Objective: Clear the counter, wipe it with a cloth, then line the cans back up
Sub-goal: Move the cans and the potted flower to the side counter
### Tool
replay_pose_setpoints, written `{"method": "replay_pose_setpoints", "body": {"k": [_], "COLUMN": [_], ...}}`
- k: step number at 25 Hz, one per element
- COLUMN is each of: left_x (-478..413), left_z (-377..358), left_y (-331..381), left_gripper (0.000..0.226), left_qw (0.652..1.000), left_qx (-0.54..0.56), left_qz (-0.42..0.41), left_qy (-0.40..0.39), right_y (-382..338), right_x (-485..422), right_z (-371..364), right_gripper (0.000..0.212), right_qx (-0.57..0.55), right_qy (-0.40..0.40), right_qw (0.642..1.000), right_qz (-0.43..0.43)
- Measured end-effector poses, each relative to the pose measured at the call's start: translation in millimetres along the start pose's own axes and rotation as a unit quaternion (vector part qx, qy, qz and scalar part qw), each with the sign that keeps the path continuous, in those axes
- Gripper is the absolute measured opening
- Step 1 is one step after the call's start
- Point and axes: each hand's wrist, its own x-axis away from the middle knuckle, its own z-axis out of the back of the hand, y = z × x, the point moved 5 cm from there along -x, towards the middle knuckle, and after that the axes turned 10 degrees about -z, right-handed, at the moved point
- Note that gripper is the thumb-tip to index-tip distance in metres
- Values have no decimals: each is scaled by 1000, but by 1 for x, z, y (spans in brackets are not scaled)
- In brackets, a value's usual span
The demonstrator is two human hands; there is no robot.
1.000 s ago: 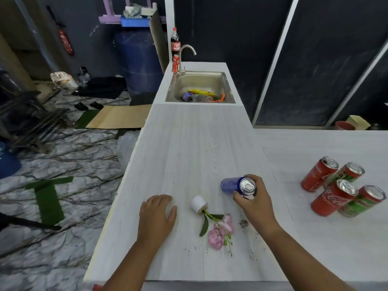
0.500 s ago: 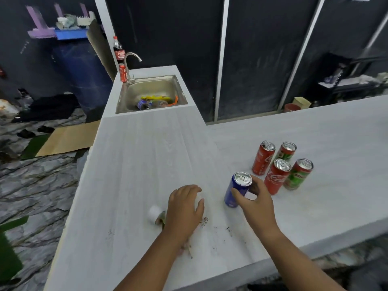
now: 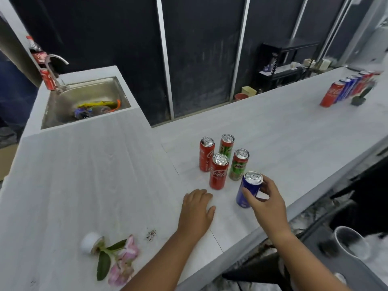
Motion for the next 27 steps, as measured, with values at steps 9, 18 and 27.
{"method": "replay_pose_setpoints", "body": {"k": [9, 18, 27], "left_x": [5, 23, 88], "left_z": [-7, 2, 52], "left_y": [-2, -2, 3], "left_gripper": [41, 36, 32], "left_qw": [999, 999, 995], "left_qx": [-18, -38, -49], "left_qz": [13, -15, 4], "left_qy": [31, 24, 92], "right_y": [13, 70, 70], "right_x": [-33, -14, 70], "right_z": [11, 11, -16], "right_gripper": [68, 54, 56], "right_qx": [62, 160, 296], "right_qy": [-9, -31, -27], "right_qw": [998, 985, 954], "right_qz": [-2, -54, 35]}}
